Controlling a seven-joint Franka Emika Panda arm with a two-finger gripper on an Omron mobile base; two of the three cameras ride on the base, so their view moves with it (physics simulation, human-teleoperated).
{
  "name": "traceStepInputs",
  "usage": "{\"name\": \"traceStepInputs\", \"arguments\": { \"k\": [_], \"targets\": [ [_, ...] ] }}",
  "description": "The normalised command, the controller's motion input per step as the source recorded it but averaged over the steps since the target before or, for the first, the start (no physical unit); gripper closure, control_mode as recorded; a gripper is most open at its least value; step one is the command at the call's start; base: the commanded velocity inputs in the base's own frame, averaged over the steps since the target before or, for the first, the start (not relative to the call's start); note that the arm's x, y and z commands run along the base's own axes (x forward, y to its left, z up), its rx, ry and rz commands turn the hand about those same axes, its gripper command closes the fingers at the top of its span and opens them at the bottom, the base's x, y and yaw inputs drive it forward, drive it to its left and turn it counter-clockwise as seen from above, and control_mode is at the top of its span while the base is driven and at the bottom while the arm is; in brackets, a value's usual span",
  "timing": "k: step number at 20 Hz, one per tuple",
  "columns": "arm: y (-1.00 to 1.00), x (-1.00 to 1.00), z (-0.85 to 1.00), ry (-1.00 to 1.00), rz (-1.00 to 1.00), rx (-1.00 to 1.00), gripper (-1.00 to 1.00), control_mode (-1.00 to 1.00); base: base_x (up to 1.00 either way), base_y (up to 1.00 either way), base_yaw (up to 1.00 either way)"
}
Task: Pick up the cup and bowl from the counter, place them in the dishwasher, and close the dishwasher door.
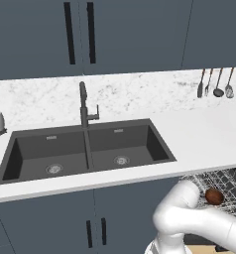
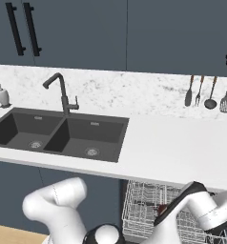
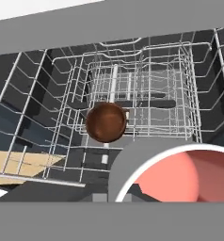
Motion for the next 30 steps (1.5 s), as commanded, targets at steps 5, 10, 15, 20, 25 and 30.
{"name": "traceStepInputs", "arguments": {
  "k": [5, 10, 15, 20, 25, 30],
  "targets": [
    [-0.01, 0.43, -0.48, 0.12, 0.11, 0.0, 1.0, -1.0, 0.0, 0.0, 0.0],
    [-0.15, 0.37, -0.37, 0.11, 0.09, 0.0, 1.0, -1.0, 0.0, 0.0, 0.0],
    [-0.26, 0.25, -0.23, 0.17, 0.04, 0.0, 1.0, -1.0, 0.0, 0.0, 0.0],
    [-0.41, 0.02, -0.21, 0.16, 0.0, 0.0, 1.0, -1.0, 0.0, 0.0, 0.0],
    [-0.09, 0.0, -0.34, 0.08, 0.0, 0.0, 1.0, -1.0, 0.0, 0.0, 0.0],
    [0.0, 0.0, -0.18, 0.0, 0.02, 0.01, 1.0, -1.0, 0.0, 0.0, 0.0]
  ]
}}
